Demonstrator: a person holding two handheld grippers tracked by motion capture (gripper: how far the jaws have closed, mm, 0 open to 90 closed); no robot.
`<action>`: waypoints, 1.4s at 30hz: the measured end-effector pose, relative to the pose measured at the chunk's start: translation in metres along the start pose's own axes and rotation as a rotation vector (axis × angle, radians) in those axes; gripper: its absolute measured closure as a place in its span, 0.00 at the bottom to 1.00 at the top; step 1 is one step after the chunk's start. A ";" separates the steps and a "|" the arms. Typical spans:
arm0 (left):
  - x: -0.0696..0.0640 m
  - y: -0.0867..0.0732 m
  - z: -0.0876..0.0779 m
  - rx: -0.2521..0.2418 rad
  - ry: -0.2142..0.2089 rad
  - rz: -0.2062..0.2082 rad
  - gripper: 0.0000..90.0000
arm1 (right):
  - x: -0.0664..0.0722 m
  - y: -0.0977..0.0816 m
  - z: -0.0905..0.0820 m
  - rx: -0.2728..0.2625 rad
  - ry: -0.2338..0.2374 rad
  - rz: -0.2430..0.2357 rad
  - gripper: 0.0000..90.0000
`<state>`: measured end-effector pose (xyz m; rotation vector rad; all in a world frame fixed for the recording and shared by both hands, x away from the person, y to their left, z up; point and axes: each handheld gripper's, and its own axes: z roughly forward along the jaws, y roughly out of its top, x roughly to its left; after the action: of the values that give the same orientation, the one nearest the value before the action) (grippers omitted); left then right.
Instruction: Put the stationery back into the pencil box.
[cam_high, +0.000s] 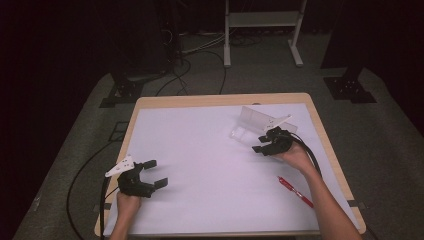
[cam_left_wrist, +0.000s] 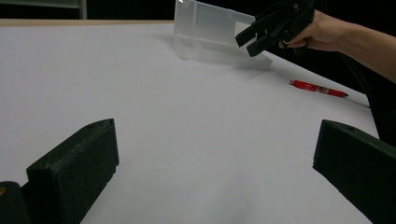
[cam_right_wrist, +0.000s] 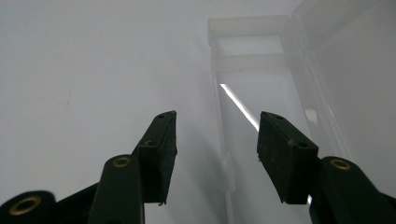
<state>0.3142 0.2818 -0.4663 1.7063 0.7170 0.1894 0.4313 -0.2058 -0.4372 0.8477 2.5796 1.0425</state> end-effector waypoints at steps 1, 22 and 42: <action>0.000 0.000 0.000 0.000 0.000 0.000 0.00 | 0.000 0.000 0.000 0.001 -0.002 0.007 0.52; 0.000 0.000 0.000 -0.002 0.000 -0.006 0.00 | 0.000 -0.001 0.012 0.045 0.010 -0.005 0.66; 0.000 0.000 0.000 0.000 0.001 -0.004 0.00 | -0.002 -0.005 0.019 0.088 -0.010 -0.006 0.79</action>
<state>0.3141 0.2817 -0.4663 1.7048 0.7205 0.1875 0.4388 -0.1989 -0.4544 0.8634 2.6352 0.9266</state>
